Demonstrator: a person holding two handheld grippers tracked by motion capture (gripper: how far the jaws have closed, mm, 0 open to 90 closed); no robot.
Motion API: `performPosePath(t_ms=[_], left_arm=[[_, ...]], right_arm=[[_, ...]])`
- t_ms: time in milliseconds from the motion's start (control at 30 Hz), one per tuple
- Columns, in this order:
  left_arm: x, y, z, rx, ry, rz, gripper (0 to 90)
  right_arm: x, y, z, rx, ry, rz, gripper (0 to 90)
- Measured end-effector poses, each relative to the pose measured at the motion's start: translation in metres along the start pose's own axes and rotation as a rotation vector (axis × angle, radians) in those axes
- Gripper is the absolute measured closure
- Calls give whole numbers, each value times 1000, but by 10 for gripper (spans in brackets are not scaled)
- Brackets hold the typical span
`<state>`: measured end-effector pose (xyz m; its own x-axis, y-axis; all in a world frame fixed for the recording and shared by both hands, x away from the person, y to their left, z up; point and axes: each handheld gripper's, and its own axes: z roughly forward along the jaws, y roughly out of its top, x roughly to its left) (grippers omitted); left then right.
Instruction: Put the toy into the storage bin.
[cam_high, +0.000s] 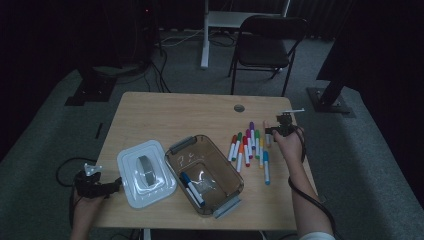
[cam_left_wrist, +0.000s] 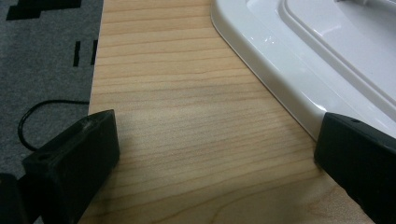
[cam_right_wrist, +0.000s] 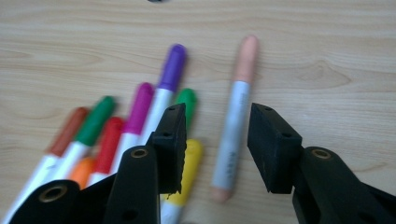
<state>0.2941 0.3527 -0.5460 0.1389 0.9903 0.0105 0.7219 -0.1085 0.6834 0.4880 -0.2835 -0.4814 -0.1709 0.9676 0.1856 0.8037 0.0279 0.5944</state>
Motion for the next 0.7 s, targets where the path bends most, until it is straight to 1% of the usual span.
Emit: performPosePath(t_ms=[67, 100, 167, 233, 333, 367, 400, 467, 533, 567, 600, 700], left_arm=[[0, 0, 0, 0, 0, 0, 6], [0, 0, 0, 0, 0, 0, 7], [0, 0, 0, 0, 0, 0, 6], [0, 0, 0, 0, 0, 0, 7], [0, 0, 0, 0, 0, 0, 6], [0, 0, 0, 0, 0, 0, 6], [0, 0, 0, 0, 0, 0, 6], [0, 0, 0, 0, 0, 0, 6], [0, 0, 0, 0, 0, 0, 6], [0, 0, 0, 0, 0, 0, 7], [0, 0, 0, 0, 0, 0, 6], [0, 0, 0, 0, 0, 0, 6]], right_arm=[[-2, 1, 8, 10, -7, 18, 597], [-3, 1, 11, 14, -21, 24, 616], [-4, 2, 16, 26, -39, 44, 619], [-5, 2, 20, 34, -51, 43, 624], [-5, 2, 25, 45, -56, 44, 626], [-5, 2, 27, 51, -69, 39, 629], [-7, 1, 33, 70, -70, 42, 640], [-9, 0, 37, 87, -74, 45, 660], [-9, -2, 40, 94, -72, 55, 691], [-10, -2, 41, 99, -82, 49, 693], [-10, -3, 43, 103, -82, 48, 700], [-12, -3, 43, 94, -94, 51, 729]])
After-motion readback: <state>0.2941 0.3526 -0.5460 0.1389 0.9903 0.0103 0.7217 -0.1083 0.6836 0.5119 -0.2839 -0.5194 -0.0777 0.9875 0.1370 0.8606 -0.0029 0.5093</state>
